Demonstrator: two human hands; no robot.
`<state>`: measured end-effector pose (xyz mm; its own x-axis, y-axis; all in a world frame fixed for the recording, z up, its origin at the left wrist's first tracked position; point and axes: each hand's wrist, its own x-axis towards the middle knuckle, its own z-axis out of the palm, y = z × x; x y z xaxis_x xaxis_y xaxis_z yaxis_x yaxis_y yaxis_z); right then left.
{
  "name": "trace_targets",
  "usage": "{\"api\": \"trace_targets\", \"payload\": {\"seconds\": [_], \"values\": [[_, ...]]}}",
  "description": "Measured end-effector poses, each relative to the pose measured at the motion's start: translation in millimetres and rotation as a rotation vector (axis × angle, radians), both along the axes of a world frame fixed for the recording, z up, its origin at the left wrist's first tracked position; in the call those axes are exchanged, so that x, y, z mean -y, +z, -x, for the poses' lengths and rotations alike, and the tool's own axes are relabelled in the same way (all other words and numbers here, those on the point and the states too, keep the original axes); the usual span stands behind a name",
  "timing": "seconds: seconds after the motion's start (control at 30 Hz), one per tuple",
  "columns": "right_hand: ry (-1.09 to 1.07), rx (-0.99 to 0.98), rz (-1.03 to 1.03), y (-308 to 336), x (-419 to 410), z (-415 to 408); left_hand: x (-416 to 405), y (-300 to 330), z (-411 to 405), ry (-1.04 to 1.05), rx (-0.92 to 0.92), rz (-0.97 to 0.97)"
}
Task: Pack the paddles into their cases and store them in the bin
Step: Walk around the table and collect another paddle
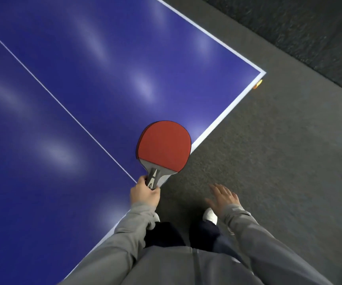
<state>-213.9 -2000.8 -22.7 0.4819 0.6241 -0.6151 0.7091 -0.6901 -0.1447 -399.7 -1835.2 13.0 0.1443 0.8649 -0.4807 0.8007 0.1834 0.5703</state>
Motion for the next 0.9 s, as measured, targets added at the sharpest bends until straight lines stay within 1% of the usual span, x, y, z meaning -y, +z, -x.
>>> {"api": "trace_targets", "payload": {"seconds": [0.13, 0.23, 0.37, 0.43, 0.6, 0.73, 0.9], "values": [[-0.03, -0.04, -0.021, -5, 25, -42, 27, 3, -58, -0.041, -0.011, -0.007], [-0.047, -0.085, 0.012, -8, 52, -84, 54, 5, -106, -0.046, -0.009, -0.004], [-0.125, -0.226, 0.118, -11, 98, -148, 93, 4, -173, -0.05, -0.006, 0.002], [-0.179, -0.282, 0.139, -9, 124, -177, 110, 6, -205, -0.05, -0.007, 0.018], [-0.323, -0.26, 0.165, -7, 178, -240, 138, 6, -277, -0.109, 0.005, 0.056], [-0.393, -0.265, 0.194, -10, 186, -278, 139, 4, -331, -0.182, -0.008, 0.041], [-0.393, -0.29, 0.228, -16, 156, -328, 124, -3, -392, -0.215, -0.003, 0.056]]}}
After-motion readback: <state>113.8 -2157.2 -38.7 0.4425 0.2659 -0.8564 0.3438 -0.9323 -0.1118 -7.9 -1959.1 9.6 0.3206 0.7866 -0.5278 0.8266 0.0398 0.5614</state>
